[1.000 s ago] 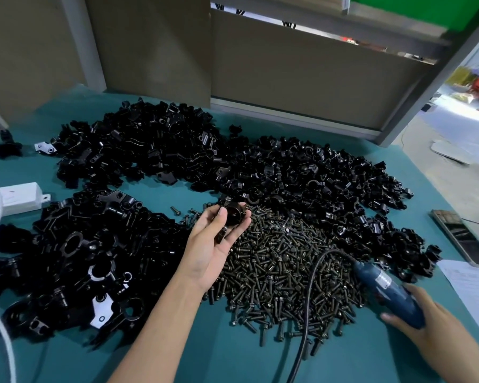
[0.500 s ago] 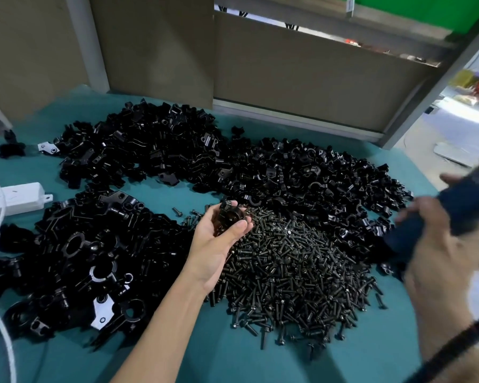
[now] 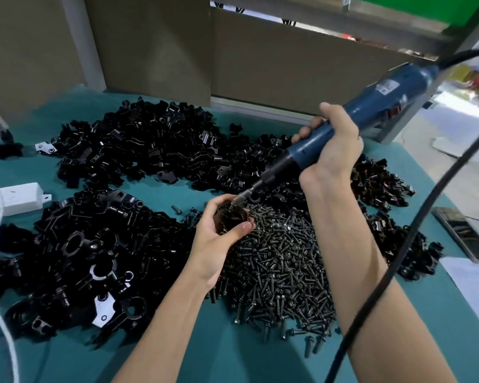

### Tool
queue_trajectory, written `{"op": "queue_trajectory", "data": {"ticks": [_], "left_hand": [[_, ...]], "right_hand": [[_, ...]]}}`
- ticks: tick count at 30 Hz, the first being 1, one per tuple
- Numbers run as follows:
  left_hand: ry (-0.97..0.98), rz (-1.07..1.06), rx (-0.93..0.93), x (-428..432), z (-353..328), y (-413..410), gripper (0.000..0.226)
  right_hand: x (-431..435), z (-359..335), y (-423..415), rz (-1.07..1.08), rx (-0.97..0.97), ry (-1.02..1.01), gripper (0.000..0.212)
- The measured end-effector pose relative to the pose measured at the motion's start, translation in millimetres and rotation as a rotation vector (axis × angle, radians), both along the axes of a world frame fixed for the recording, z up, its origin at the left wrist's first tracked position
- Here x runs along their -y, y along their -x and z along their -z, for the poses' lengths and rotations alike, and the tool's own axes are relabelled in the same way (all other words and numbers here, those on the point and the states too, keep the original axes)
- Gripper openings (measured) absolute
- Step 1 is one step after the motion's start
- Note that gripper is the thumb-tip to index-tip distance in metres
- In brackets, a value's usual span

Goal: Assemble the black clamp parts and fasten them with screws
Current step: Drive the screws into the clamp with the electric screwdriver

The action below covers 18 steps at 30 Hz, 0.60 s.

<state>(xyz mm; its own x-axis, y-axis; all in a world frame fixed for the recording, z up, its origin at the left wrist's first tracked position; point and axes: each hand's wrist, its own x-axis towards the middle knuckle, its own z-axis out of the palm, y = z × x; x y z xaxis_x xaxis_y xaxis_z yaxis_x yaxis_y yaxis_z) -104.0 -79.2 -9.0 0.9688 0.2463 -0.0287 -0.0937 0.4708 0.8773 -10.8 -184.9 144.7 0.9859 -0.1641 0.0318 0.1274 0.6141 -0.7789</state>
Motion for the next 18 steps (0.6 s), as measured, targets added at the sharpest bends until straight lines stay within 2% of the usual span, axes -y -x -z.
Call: {"op": "queue_trajectory", "data": {"ticks": [5, 18], "left_hand": [[-0.053, -0.003, 0.008, -0.1, 2.2, -1.4, 0.047], [-0.154, 0.039, 0.004, -0.7, 2.1, 1.0, 0.052]], "right_hand": [[-2.4, 6.2, -4.8, -0.014, -0.007, -0.002, 0.018], [2.7, 6.1, -5.5, -0.105, 0.023, -0.034, 0.015]]}}
